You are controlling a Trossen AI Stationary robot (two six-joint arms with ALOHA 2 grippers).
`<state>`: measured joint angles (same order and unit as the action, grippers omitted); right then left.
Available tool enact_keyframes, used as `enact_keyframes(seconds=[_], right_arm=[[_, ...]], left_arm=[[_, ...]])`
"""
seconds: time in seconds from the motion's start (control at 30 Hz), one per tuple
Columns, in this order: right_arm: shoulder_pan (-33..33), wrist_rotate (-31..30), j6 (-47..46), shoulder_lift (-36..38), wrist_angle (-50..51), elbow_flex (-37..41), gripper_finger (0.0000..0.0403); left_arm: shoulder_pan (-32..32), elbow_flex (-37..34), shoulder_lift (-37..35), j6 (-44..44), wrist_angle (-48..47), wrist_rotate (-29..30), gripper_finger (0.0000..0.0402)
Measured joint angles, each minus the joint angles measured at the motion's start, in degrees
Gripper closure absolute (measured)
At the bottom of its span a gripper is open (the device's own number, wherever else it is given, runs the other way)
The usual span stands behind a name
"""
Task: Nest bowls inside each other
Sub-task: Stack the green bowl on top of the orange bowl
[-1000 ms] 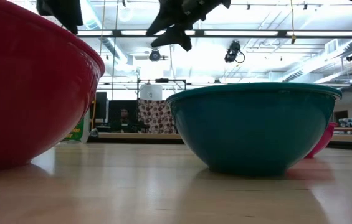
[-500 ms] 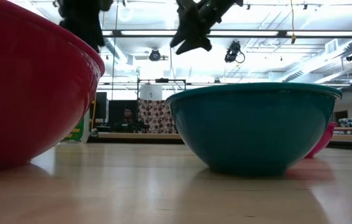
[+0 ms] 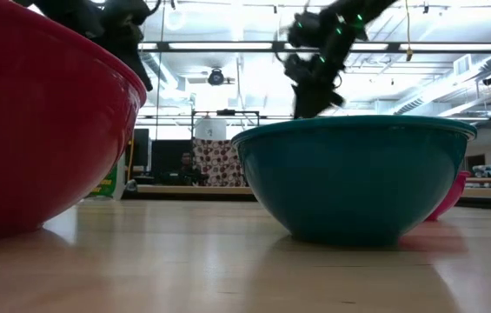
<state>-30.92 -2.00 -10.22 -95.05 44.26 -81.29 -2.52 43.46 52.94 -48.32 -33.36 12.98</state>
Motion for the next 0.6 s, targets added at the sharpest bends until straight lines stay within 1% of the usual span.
enact_keyframes(seconds=[0.1, 0.17, 0.37, 0.47, 0.6], right_arm=[[-3.0, -5.1, -1.7, 2.4, -0.4, 5.1, 0.0217], [-5.1, -6.0, -1.7, 3.2, -1.3, 7.8, 0.0211], [-9.9, -2.2, -1.8, 2.4, -7.0, 13.7, 0.0174], [-11.1, -2.2, -1.7, 1.3, -8.2, 15.3, 0.0155], [-12.2, 0.6, -0.9, 1.5, -12.0, 17.3, 0.0138]], left_arm=[[0.1, -0.4, -1.9, -1.0, 0.4, 0.0, 0.0221], [-0.4, -0.4, -2.6, -1.0, 0.6, 0.1, 0.0221], [-2.8, -0.5, -2.9, -0.1, 0.7, 0.1, 0.0221], [-3.6, -0.5, -2.8, -0.1, 0.7, -0.7, 0.0221], [-4.7, -0.5, -2.3, -1.8, 1.6, -0.8, 0.0221]])
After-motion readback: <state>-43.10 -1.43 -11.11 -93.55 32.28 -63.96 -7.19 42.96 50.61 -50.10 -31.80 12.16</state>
